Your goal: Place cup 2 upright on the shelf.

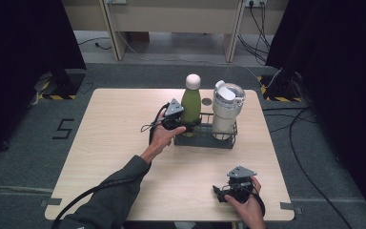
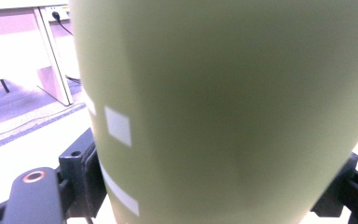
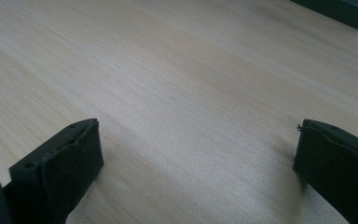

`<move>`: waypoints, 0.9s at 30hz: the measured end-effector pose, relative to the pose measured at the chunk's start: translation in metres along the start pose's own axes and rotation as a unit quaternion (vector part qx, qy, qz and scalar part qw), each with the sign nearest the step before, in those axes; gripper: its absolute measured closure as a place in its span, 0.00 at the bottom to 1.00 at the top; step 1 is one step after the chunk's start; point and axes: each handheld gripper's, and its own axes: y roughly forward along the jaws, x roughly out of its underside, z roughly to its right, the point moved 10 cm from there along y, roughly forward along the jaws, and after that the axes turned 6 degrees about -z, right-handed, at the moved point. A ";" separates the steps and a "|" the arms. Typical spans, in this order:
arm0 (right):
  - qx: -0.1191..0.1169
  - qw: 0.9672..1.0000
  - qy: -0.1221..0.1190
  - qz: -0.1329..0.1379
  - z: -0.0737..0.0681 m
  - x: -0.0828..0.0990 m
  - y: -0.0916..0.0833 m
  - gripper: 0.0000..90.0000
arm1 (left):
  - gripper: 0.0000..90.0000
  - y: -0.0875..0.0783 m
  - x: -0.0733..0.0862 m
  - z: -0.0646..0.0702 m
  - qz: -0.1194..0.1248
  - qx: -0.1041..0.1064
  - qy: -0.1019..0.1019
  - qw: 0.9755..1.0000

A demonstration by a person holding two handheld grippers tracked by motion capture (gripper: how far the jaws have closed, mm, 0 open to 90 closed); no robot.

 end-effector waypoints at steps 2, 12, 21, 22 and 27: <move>0.000 1.000 0.000 0.000 0.000 0.000 0.000 0.01 | 0.17 0.000 0.001 0.000 -0.004 0.000 0.000 1.000; 0.000 1.000 0.000 0.000 0.000 0.000 0.000 0.01 | 0.16 -0.005 -0.001 0.000 -0.006 -0.001 0.004 1.000; 0.000 1.000 0.000 0.000 0.000 0.000 0.000 0.01 | 0.16 -0.012 -0.008 0.002 -0.006 -0.002 0.011 1.000; 0.000 1.000 0.000 0.000 0.000 0.000 0.000 0.01 | 0.16 -0.012 -0.008 0.002 -0.006 -0.002 0.011 1.000; 0.000 1.000 0.001 -0.002 0.000 0.000 0.000 0.01 | 0.16 -0.016 -0.010 0.003 -0.008 -0.002 0.011 1.000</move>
